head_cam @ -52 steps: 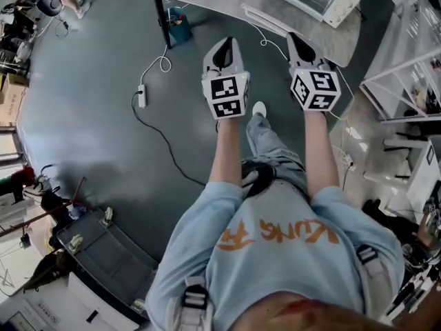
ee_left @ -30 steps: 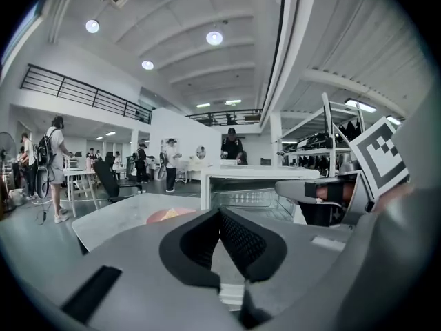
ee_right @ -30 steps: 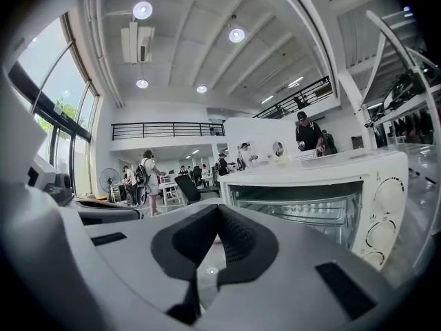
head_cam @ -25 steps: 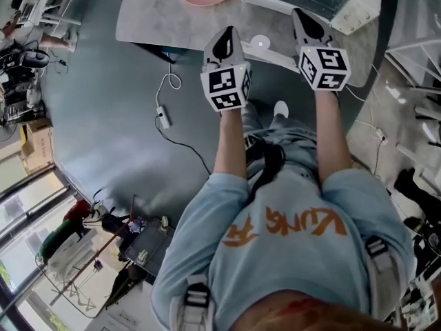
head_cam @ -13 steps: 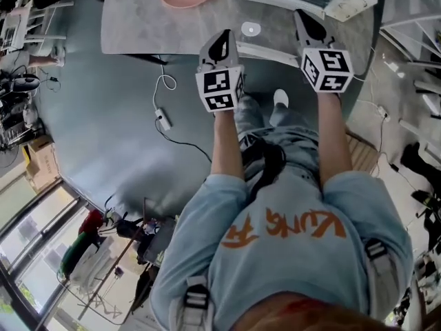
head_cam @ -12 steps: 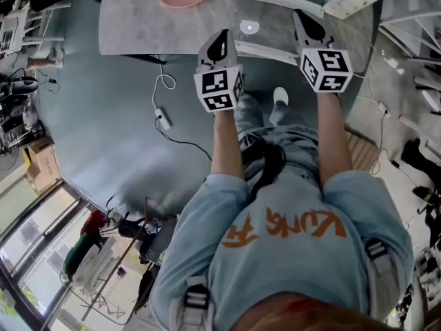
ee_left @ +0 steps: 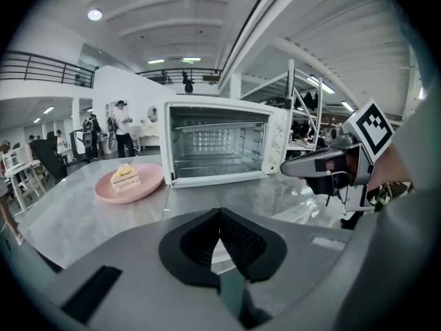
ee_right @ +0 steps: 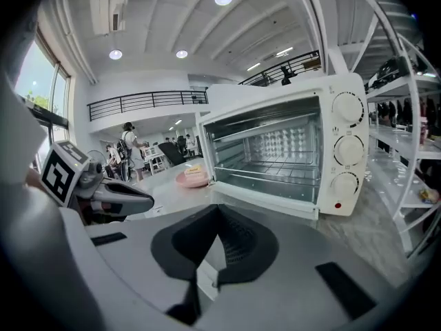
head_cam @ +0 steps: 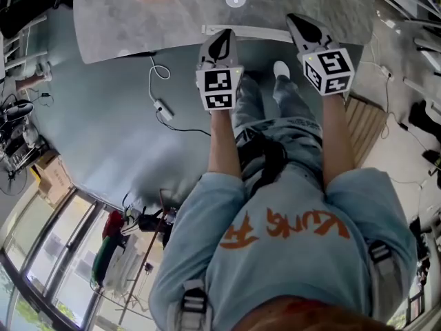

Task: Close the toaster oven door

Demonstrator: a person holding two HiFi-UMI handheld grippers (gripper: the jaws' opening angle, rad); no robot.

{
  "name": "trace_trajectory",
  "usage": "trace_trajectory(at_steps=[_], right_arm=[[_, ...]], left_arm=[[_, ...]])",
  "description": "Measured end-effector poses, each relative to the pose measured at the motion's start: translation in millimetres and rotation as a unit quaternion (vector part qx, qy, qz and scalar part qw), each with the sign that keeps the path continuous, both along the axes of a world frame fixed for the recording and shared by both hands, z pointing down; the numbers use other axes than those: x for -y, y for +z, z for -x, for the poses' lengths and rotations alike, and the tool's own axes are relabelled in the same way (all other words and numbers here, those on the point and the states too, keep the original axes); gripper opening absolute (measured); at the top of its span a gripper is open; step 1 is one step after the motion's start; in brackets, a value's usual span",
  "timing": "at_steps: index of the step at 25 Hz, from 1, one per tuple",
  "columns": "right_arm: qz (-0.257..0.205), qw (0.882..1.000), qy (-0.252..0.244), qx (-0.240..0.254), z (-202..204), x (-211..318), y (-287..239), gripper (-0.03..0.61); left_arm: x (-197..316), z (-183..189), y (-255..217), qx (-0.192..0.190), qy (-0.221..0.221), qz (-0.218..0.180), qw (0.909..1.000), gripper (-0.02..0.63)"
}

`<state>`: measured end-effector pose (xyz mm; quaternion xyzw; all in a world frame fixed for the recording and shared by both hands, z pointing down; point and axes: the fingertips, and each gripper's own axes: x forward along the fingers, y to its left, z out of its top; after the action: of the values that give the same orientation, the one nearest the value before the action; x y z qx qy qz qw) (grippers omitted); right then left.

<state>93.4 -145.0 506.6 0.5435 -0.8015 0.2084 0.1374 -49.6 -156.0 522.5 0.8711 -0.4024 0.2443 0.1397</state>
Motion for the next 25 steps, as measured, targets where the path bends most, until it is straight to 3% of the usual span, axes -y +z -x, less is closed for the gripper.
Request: trace_trajectory(at_steps=[6,12,17,21,25], right_arm=[[0.025,0.999,0.003,-0.032,18.2,-17.8,23.8,-0.002],[0.053,0.993,-0.044,-0.097,24.2,-49.0,46.6,-0.002],[0.097,0.974,-0.071,-0.195,24.6,-74.3,73.5,-0.002],[0.109,0.952,-0.072,-0.276,22.5,-74.1,89.3,-0.002],[0.113,0.939,-0.057,-0.319,20.8,-71.6,95.2,-0.002]], left_arm=[[-6.3,2.2,26.1,0.029,0.074,0.016,0.9967,0.003],[-23.4,-0.5,60.0,0.098,0.151,0.027,0.9833,0.003],[-30.2,-0.4,82.7,0.184,0.198,0.016,0.9627,0.003],[-27.0,-7.8,89.5,0.216,0.212,0.003,0.9531,0.002],[-28.0,-9.2,91.2,0.233,0.219,0.001,0.9474,0.003]])
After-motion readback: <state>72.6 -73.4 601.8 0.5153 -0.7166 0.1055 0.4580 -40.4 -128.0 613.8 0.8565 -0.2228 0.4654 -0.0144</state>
